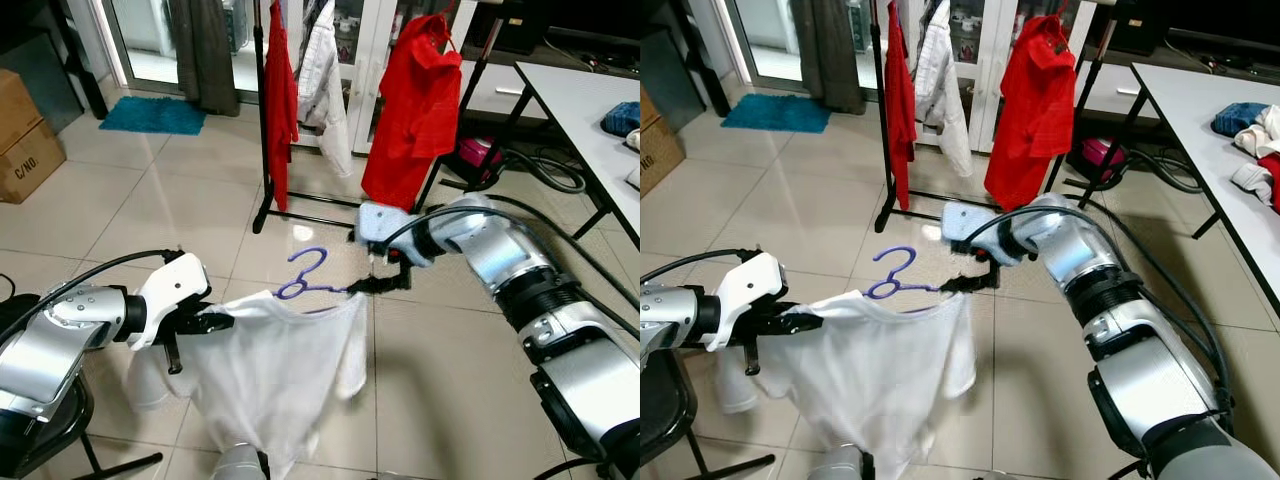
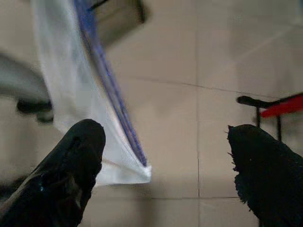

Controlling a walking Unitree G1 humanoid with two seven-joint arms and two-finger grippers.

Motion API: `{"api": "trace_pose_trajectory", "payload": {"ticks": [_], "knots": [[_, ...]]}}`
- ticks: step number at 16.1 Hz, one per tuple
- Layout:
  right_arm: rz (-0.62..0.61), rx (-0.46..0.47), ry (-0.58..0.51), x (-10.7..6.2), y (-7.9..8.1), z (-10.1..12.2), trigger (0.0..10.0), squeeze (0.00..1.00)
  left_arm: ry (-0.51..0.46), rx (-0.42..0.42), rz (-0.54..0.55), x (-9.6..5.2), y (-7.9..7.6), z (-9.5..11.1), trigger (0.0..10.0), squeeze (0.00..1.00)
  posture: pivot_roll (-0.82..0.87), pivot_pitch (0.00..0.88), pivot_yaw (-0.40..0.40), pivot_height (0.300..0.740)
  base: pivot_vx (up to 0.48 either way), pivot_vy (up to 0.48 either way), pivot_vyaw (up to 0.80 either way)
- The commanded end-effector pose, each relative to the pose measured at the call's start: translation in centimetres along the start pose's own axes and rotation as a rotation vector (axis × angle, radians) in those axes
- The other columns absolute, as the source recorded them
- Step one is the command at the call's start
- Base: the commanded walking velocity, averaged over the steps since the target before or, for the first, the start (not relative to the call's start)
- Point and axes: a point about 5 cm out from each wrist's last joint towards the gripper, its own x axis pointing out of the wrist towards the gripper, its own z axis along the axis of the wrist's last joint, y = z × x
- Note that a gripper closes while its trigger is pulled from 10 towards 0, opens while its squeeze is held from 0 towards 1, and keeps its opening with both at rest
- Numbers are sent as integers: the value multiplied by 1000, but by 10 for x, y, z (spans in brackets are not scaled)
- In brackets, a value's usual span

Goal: Hang hanger

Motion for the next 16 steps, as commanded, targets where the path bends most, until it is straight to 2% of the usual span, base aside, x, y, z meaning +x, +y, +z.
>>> {"api": "trace_pose_trajectory", "payload": {"ticks": [1,3,5,6,8,9,10,13,16], "knots": [[-93,23,-15,-16,-14,1,10000,1000,-64,20,41,-5,6,10,0,0,3,0,-51,740,0,0,0],[-151,53,-21,-26,-18,-7,10000,1000,-133,3,61,-9,8,14,0,0,4,1,-56,740,0,0,0],[-169,82,-80,-34,-19,-10,10000,1000,-257,-27,71,-15,9,21,0,0,4,1,-58,740,0,0,0],[-158,96,-146,-42,-17,-9,10000,1000,-327,-38,57,-19,7,23,0,0,1,3,-57,740,0,0,0],[-110,91,-257,-53,-13,-2,10000,1000,-372,-47,24,-24,4,22,0,0,1,3,-57,740,0,0,0],[-69,85,-351,-64,-11,7,10000,878,-376,-19,-10,-25,2,22,0,0,-5,8,-47,740,0,0,0],[-71,92,-375,-66,-11,11,10000,0,-372,-8,-19,-25,2,22,0,0,-5,8,-47,740,0,0,0],[-55,84,-459,-65,-8,25,10000,0,-338,62,-50,-19,3,26,0,0,-6,6,-37,740,0,0,0],[-14,67,-468,-58,3,30,10000,0,-358,93,-45,-20,8,33,0,0,-3,3,-34,740,0,0,0]]}}
